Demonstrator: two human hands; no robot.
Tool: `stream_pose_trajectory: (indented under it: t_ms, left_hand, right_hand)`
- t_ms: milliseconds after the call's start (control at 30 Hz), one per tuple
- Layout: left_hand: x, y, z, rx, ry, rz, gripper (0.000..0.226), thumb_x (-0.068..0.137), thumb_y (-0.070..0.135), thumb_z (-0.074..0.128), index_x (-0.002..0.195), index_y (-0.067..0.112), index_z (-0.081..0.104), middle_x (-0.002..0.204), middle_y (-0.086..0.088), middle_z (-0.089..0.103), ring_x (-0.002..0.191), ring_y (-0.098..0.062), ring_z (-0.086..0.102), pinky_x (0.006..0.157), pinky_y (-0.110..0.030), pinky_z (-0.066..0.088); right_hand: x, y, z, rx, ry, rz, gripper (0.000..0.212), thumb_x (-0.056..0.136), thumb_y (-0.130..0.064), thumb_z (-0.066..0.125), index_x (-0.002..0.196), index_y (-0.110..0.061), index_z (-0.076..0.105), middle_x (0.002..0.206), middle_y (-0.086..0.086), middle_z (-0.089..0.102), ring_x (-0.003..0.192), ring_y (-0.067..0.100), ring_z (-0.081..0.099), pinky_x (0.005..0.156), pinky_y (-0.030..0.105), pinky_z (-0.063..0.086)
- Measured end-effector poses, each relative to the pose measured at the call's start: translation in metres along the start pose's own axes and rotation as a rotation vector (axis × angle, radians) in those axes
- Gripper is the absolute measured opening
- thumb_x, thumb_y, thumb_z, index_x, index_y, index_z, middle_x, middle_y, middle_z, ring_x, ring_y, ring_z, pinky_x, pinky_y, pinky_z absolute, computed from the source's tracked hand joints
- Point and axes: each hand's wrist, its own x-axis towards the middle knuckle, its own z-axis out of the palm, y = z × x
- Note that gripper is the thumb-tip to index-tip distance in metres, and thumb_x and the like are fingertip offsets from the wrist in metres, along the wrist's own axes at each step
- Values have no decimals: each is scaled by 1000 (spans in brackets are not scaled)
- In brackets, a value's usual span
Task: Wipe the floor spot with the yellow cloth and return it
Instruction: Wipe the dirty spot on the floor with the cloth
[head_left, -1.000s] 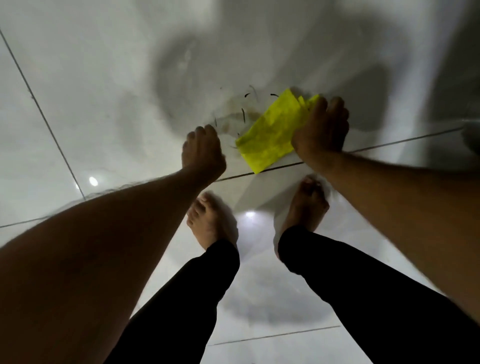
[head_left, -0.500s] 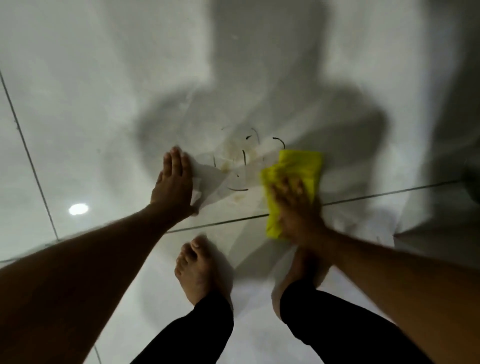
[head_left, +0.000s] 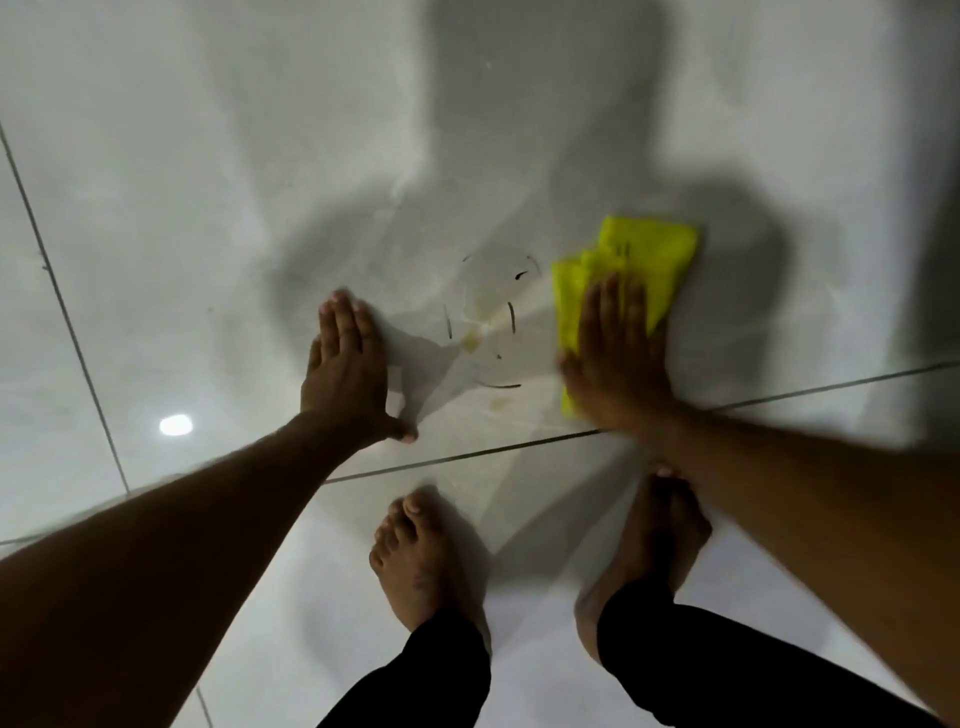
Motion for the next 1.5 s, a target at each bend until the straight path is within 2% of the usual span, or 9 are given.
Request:
stream_pose_trajectory:
  t_ms: [133, 367, 567, 800, 967, 1067, 1200, 1400, 1500]
  left_hand:
    - [3, -8, 7, 16, 21, 26, 169, 36, 67, 86, 146, -2, -22, 157, -26, -25, 146, -40, -22, 121, -48, 1]
    - [-4, -6, -1, 21, 19, 35, 167, 39, 70, 84, 147, -4, -20, 158, -27, -22, 147, -40, -19, 123, -47, 2]
    - [-1, -12, 5, 15, 53, 44, 167, 36, 71, 83, 148, -2, -16, 160, -26, -17, 148, -39, -16, 123, -46, 3]
    - [-5, -14, 0, -3, 60, 56, 165, 38, 70, 83, 149, -2, -13, 161, -25, -14, 149, -38, -14, 124, -44, 3]
    - [-3, -14, 5, -4, 52, 49, 165, 37, 70, 83, 149, -1, -15, 160, -24, -17, 149, -38, -16, 122, -43, 1]
    - [-4, -18, 4, 6, 53, 65, 163, 40, 72, 82, 150, -1, -15, 161, -24, -17, 149, -37, -16, 122, -42, -1]
    - [-4, -17, 4, 18, 57, 68, 162, 42, 74, 80, 150, -1, -14, 161, -24, -15, 149, -37, -15, 123, -44, 3]
    - [0, -21, 9, 89, 50, 82, 162, 41, 82, 73, 148, -3, -16, 160, -28, -14, 148, -41, -15, 122, -50, 0]
    - [0, -23, 7, 107, 32, 96, 163, 42, 84, 70, 147, -4, -17, 159, -30, -16, 147, -43, -16, 121, -50, -4]
  right_hand:
    - [66, -53, -13, 36, 177, 16, 75, 90, -47, 34, 152, -8, 18, 161, 17, 19, 148, 42, 15, 109, 65, 22]
    - [-52, -17, 26, -163, 78, -613, 70, 90, -38, 44, 153, -21, 21, 162, 2, 24, 150, 29, 19, 113, 51, 23]
    - [61, -93, -13, 1, 185, -186, 72, 85, -40, 42, 151, -17, 24, 162, 7, 23, 148, 37, 20, 107, 64, 28]
    - [-3, -33, 1, -217, -8, -721, 68, 86, -27, 51, 151, -22, 29, 160, 2, 28, 146, 32, 27, 111, 54, 32]
    - [71, -84, -22, -1, 34, -276, 69, 87, -36, 35, 152, -24, 14, 165, 2, 9, 150, 35, 8, 109, 65, 23]
    - [36, -120, -2, -26, 49, -368, 66, 89, -30, 37, 152, -22, 18, 164, 3, 13, 150, 35, 10, 111, 60, 23]
    - [-2, -42, -2, -163, 0, -587, 66, 90, -29, 43, 153, -20, 23, 162, 3, 22, 149, 34, 18, 114, 54, 26]
    - [82, -57, -33, -19, 63, -129, 77, 88, -37, 46, 153, -17, 10, 165, 9, 8, 149, 40, 6, 108, 68, 24]
    - [61, -84, -20, -65, 70, -168, 72, 90, -35, 42, 153, -16, 13, 164, 10, 10, 149, 41, 8, 109, 65, 25]
